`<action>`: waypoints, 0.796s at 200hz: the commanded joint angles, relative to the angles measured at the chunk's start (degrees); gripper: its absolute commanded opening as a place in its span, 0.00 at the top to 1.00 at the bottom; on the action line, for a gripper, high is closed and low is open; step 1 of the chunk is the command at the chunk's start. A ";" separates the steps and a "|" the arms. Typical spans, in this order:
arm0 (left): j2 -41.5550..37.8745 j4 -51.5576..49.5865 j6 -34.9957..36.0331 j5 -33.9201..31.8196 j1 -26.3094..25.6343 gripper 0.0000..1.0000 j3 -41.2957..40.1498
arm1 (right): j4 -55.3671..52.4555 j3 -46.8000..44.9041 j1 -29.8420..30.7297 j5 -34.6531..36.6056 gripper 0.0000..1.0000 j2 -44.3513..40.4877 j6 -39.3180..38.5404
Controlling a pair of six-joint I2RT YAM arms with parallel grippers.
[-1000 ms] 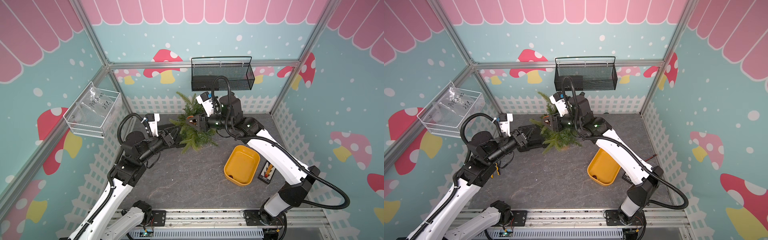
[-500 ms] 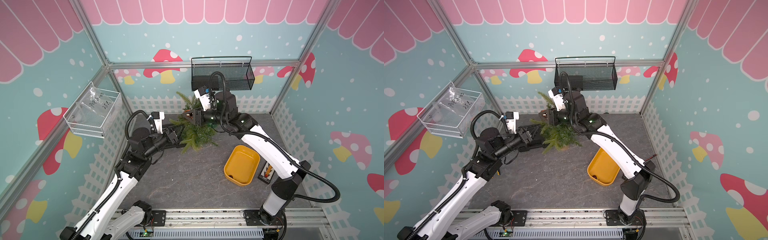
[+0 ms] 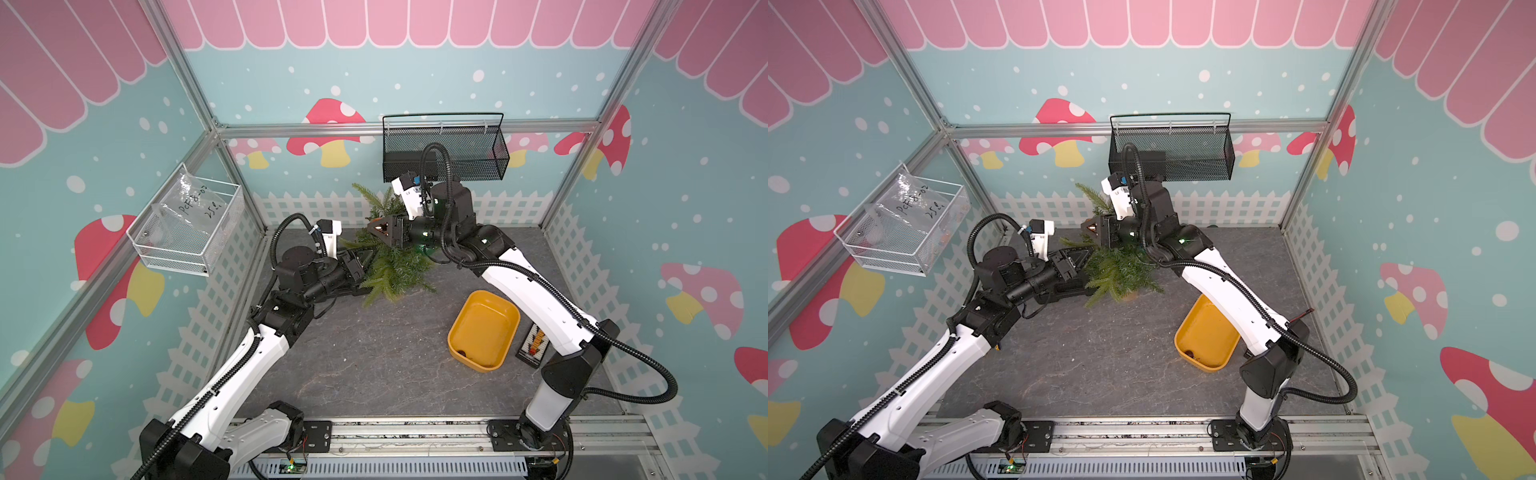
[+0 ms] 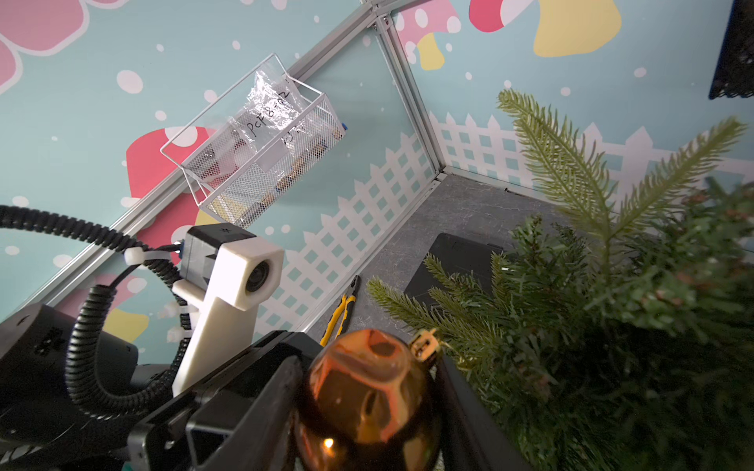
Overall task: Decorate the small christmas tree with ornaments
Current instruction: Hang an ornament on the christmas tree.
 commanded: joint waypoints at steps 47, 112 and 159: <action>1.95 2.19 0.52 0.81 0.67 0.63 1.86 | 1.24 -3.32 -0.52 0.03 0.61 -4.48 -1.46; 1.99 1.62 0.39 0.08 0.91 0.60 2.76 | -1.17 -5.78 -0.64 -0.56 0.62 -5.77 -4.16; 2.73 0.60 0.30 -0.76 1.30 0.52 4.84 | -1.85 -8.36 -0.65 -1.06 0.62 -6.59 -5.74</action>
